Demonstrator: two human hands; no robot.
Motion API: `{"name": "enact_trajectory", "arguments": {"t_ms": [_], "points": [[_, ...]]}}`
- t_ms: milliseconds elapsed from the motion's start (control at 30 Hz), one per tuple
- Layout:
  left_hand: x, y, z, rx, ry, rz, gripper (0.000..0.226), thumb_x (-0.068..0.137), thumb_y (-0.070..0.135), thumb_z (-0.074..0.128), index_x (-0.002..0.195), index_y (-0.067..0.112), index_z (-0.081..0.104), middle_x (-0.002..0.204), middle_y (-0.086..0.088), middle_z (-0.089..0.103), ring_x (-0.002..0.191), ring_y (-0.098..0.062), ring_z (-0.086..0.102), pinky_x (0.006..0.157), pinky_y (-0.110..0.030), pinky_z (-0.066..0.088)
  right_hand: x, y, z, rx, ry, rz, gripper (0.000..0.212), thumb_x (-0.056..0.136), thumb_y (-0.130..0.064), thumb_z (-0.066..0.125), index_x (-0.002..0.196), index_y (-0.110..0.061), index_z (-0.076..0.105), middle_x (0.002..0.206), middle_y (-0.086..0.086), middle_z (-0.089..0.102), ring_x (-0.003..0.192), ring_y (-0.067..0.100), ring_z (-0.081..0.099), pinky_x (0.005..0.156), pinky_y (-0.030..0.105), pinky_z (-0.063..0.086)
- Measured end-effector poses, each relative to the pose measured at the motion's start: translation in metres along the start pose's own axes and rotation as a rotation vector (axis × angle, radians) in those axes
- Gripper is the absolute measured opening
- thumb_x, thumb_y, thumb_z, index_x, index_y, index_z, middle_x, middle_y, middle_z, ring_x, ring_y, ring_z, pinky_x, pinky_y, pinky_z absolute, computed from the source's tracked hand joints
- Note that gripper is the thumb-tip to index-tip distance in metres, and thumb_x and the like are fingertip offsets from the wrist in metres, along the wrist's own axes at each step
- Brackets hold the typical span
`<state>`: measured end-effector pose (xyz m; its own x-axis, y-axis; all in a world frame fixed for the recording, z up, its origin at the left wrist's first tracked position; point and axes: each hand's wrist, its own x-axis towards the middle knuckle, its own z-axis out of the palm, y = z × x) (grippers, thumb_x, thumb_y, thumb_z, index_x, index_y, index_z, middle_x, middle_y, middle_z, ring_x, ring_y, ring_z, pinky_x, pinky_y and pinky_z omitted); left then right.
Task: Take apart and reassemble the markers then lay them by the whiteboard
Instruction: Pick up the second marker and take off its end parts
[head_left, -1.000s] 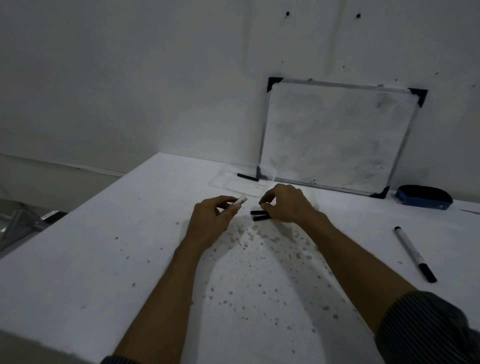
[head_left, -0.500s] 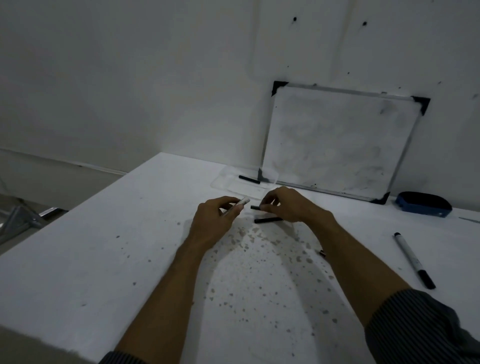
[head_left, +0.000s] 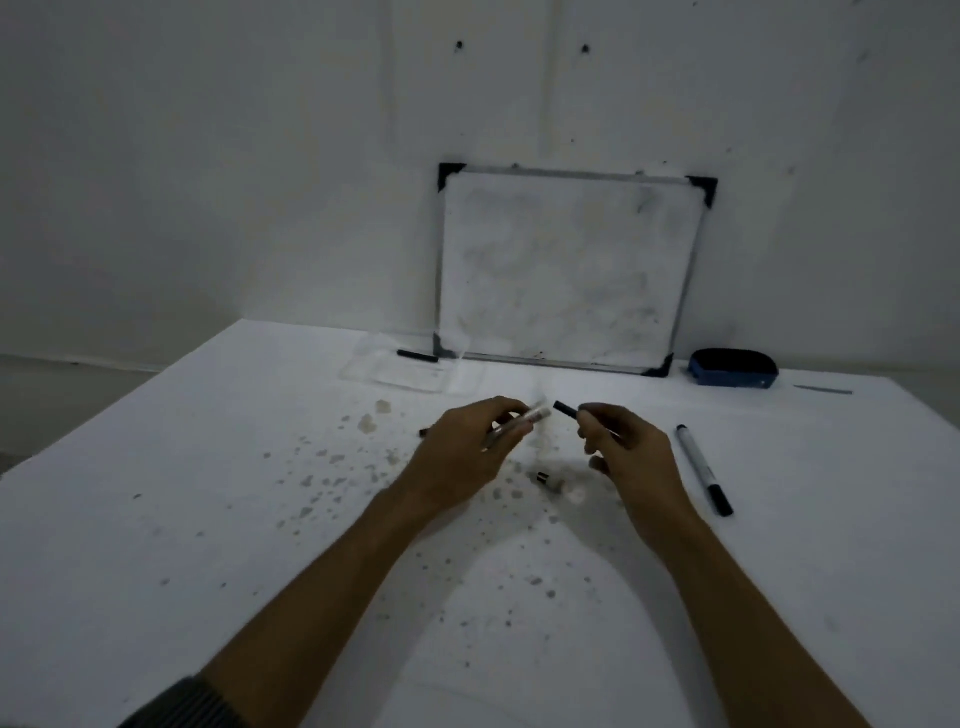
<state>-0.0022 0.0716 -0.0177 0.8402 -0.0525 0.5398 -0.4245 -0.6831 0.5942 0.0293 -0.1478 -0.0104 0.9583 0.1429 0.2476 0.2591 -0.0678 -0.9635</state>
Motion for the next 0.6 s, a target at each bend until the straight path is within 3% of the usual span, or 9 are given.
{"name": "enact_trajectory", "arguments": {"t_ms": [100,200,267,367,467,600], "points": [[0.019,-0.004,0.012,0.006,-0.065,-0.051,0.028,0.106,0.034,0.063,0.124,0.015,0.073,0.096,0.002,0.079,0.07,0.003,0.067,0.068,-0.034,0.062,0.004,0.006,-0.017,0.273,0.027,0.183,0.03,0.079,-0.044,0.081,0.1,-0.023,0.079,0.08,-0.004,0.066,0.08,0.011,0.061,0.076,0.03,0.057],[0.011,-0.015,0.03,-0.115,-0.047,-0.08,0.024,0.104,0.037,0.067,0.122,0.023,0.074,0.085,0.013,0.077,0.057,0.002,0.069,0.056,-0.024,0.058,0.009,0.012,-0.023,0.425,0.069,0.209,0.029,0.084,-0.041,0.078,0.104,-0.02,0.079,0.088,0.001,0.059,0.086,0.012,0.057,0.075,0.026,0.053],[0.001,-0.023,0.034,-0.114,0.001,-0.033,0.028,0.103,0.042,0.066,0.125,0.026,0.074,0.086,0.018,0.078,0.064,-0.004,0.073,0.058,-0.024,0.06,0.012,0.015,-0.021,0.433,0.057,0.214,0.027,0.089,-0.04,0.072,0.11,-0.024,0.078,0.099,0.002,0.063,0.094,0.01,0.061,0.078,0.025,0.055],[0.001,-0.032,0.032,0.022,0.064,0.073,0.034,0.102,0.046,0.064,0.126,0.025,0.073,0.098,0.021,0.075,0.08,0.003,0.072,0.067,-0.014,0.055,0.018,0.018,-0.011,0.437,0.053,0.225,0.026,0.091,-0.033,0.072,0.116,-0.024,0.075,0.098,-0.002,0.074,0.09,0.008,0.068,0.077,0.025,0.058],[0.002,-0.033,0.029,-0.002,0.101,0.044,0.031,0.1,0.043,0.069,0.124,0.025,0.076,0.095,0.03,0.072,0.08,0.01,0.068,0.067,-0.006,0.047,0.021,0.02,-0.003,0.501,0.169,0.235,0.037,0.086,-0.025,0.079,0.121,-0.021,0.067,0.087,0.0,0.079,0.074,0.01,0.07,0.075,0.029,0.059],[0.003,-0.035,0.032,-0.062,0.09,0.01,0.028,0.095,0.045,0.074,0.121,0.034,0.078,0.09,0.039,0.071,0.074,0.003,0.067,0.061,-0.006,0.046,0.017,0.026,0.003,0.376,0.194,0.17,0.034,0.087,-0.029,0.078,0.119,-0.021,0.07,0.089,0.008,0.079,0.067,0.01,0.066,0.07,0.026,0.056]]}}
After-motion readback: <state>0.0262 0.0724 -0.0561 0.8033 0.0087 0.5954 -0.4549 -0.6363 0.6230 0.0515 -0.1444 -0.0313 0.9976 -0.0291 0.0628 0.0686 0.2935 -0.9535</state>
